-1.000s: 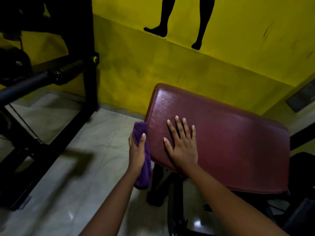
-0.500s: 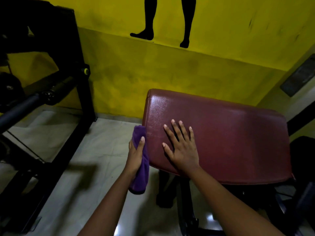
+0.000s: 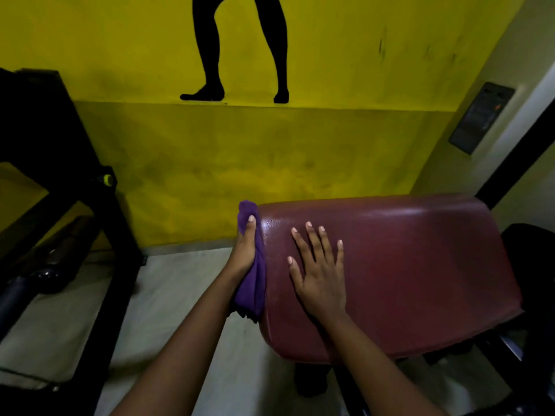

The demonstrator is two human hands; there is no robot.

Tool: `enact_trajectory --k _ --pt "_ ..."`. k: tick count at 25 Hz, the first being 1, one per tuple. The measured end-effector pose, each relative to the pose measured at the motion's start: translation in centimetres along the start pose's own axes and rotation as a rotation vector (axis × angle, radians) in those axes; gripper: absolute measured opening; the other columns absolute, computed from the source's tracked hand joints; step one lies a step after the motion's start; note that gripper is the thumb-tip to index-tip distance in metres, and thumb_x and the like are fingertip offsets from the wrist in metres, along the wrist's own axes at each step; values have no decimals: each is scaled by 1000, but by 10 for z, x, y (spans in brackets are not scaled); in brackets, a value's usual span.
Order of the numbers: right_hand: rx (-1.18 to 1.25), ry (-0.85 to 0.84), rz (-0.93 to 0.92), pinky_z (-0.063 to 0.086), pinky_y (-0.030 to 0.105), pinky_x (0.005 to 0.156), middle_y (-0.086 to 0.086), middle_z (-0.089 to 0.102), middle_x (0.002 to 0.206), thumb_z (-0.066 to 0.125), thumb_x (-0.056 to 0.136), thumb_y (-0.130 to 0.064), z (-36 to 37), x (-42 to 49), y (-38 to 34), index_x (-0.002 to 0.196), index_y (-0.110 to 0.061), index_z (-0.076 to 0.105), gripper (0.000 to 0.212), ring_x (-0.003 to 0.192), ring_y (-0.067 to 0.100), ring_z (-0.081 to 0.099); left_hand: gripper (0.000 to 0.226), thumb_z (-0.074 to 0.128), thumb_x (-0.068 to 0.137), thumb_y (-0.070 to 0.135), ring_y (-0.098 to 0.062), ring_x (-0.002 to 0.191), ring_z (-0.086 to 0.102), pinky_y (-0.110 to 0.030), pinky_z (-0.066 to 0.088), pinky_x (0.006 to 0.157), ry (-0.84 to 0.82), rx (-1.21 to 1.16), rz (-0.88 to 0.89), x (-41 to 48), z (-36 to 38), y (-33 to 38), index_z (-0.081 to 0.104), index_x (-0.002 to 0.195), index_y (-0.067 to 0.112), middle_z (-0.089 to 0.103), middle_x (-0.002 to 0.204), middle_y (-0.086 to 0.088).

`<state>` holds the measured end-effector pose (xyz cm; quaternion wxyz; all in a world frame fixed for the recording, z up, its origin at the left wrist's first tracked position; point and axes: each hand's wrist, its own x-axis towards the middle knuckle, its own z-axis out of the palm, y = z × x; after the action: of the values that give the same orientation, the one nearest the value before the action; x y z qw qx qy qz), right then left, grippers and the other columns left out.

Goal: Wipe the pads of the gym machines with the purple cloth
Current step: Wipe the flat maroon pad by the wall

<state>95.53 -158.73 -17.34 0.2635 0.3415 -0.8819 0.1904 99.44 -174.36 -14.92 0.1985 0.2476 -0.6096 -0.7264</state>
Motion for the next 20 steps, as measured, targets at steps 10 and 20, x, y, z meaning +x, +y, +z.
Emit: enact_trajectory --k 10,20 --pt "216 -99 97 13 42 117 -8 25 153 34 91 -47 -20 2 -19 143 -33 32 54 142 7 12 66 37 91 58 -31 102 63 -40 53 87 -119 -78 -192 -7 -30 15 52 129 6 61 123 -22" --pt "1203 -326 448 43 27 98 -6 53 129 56 93 -28 -4 19 -189 112 -46 54 26 119 8 50 63 38 90 59 -27 85 67 -37 52 76 -19 -258 -240 -39 -164 41 62 114 6 69 100 -18"
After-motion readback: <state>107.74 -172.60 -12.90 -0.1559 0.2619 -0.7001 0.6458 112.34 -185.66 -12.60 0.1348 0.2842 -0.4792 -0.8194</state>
